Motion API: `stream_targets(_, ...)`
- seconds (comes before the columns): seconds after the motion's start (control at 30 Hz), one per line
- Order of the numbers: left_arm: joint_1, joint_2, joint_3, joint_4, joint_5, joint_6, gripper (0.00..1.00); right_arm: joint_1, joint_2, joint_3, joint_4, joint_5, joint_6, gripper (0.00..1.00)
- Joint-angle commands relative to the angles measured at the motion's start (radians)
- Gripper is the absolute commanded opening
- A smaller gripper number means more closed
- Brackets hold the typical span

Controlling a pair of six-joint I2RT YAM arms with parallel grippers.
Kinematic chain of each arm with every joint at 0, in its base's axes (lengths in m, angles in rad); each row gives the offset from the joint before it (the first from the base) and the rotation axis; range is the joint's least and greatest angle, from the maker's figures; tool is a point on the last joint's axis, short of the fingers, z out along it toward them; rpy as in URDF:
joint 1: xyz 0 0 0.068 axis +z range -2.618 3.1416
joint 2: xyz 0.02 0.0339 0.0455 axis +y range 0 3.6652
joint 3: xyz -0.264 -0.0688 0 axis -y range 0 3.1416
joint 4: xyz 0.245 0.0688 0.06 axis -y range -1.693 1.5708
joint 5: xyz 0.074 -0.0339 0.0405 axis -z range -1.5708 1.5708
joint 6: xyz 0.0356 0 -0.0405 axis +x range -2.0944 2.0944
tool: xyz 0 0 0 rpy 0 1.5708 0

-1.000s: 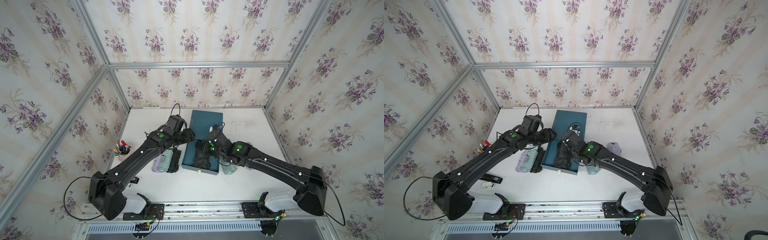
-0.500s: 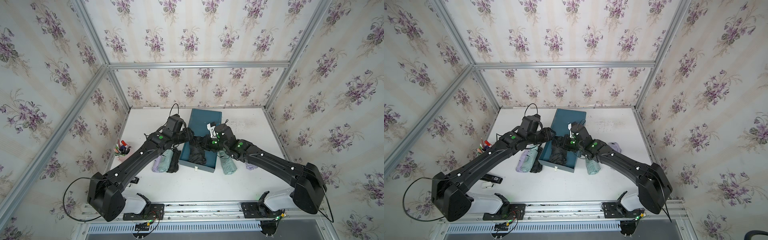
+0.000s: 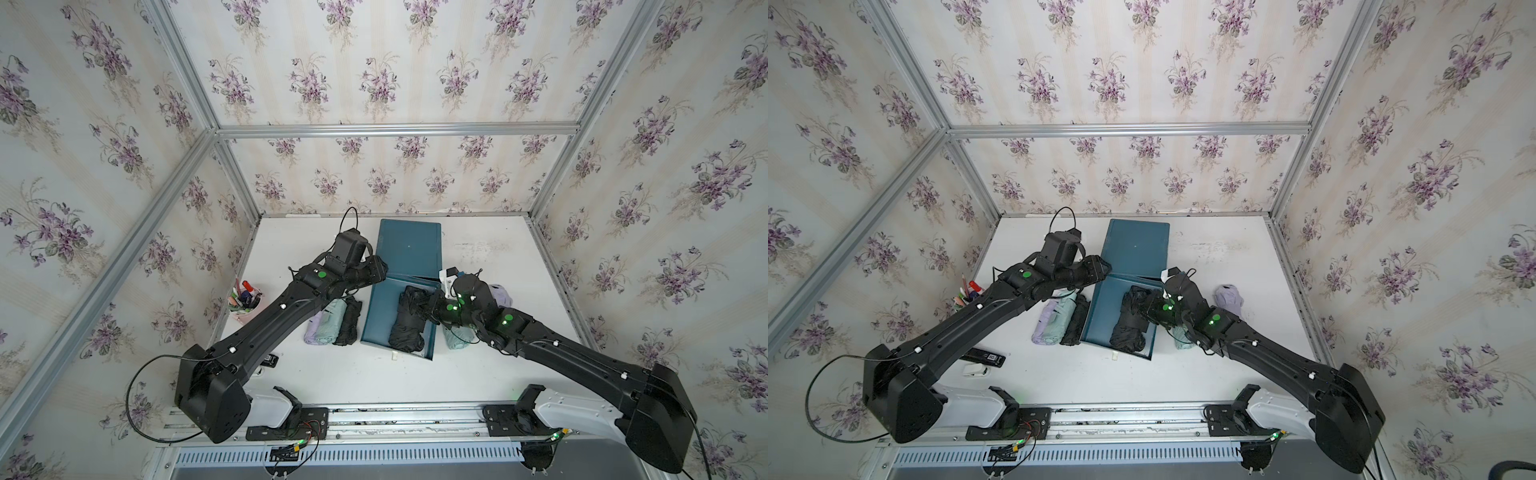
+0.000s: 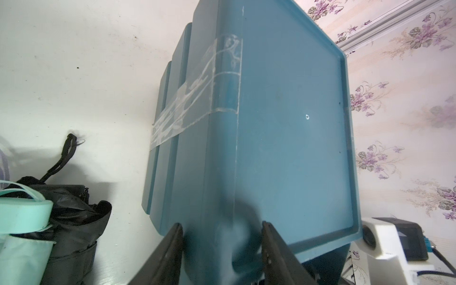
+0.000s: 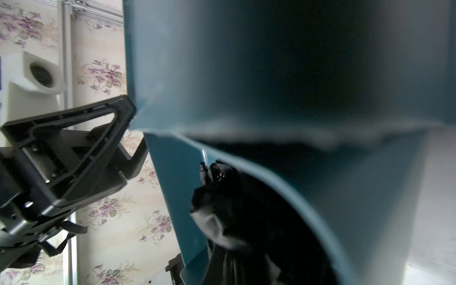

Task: Place the umbrella in the drawer by color
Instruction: Place the umbrella in the drawer.

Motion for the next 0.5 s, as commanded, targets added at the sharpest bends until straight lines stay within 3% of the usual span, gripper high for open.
stream_targets(0.0, 0.000, 0.018, -0.003, -0.086, 0.022, 0.013, 0.50, -0.016, 0.010, 0.005, -0.029, 0.000, 0.054, 0.00)
stream_targets(0.33, 0.000, 0.023, -0.005, -0.088, 0.034, 0.012, 0.49, -0.056, 0.316, 0.418, -0.316, 0.016, -0.220, 0.00)
stream_targets(0.4, 0.000, 0.023, -0.005, -0.089, 0.037, 0.012, 0.48, -0.056, 0.355, 0.457, -0.336, 0.023, -0.238, 0.09)
stream_targets(0.47, 0.000, 0.023, -0.005, -0.089, 0.041, 0.009, 0.48, -0.056, 0.388, 0.496, -0.381, 0.041, -0.256, 0.29)
